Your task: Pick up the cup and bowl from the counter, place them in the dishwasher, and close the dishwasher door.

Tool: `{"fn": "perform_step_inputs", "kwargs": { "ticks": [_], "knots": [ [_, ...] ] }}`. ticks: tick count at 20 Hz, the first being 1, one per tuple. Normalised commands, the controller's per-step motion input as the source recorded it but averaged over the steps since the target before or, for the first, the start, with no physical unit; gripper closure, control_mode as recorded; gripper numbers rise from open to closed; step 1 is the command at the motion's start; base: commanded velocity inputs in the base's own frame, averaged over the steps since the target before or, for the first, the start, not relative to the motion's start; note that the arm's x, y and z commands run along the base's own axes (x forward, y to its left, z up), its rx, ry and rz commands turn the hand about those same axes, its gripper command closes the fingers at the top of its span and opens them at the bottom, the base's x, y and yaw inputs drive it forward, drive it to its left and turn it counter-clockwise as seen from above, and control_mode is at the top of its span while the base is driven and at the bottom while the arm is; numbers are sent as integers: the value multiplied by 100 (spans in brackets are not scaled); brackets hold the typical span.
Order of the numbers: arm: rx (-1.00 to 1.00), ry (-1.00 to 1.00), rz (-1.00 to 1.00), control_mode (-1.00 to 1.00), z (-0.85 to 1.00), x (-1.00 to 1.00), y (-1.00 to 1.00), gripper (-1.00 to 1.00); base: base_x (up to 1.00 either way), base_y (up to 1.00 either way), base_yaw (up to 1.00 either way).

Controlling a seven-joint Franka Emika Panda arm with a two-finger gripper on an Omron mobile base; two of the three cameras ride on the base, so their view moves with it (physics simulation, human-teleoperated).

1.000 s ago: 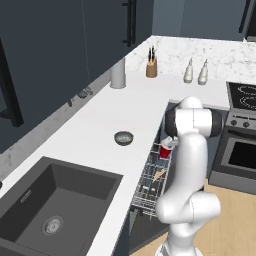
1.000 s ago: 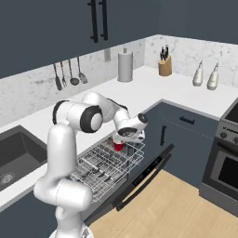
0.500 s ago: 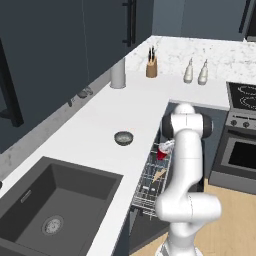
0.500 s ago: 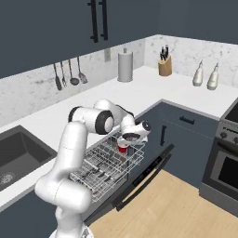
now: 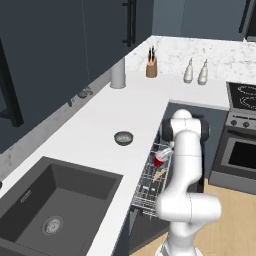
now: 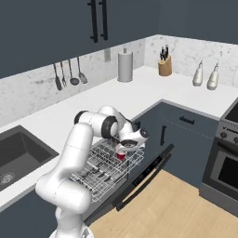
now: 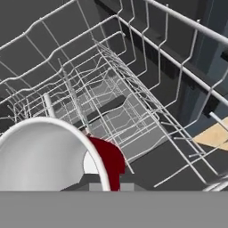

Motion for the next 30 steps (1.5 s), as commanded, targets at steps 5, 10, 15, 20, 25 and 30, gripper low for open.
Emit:
{"fn": "perform_step_inputs", "kwargs": {
  "ticks": [5,10,15,20,25,30],
  "knots": [
    [-3,0,4,-100,-55,16,8,100,0,0,0],
    [-3,0,5,-100,-57,4,0,100,0,0,0],
    [-2,0,8,-100,-59,-2,-2,-100,0,0,0],
    [-3,0,14,-100,-78,-58,-53,-100,0,0,0],
    [0,2,10,-100,-39,-90,-62,-100,0,0,0],
    [5,0,1,-100,77,-64,-8,-100,0,0,0]
  ]
}}
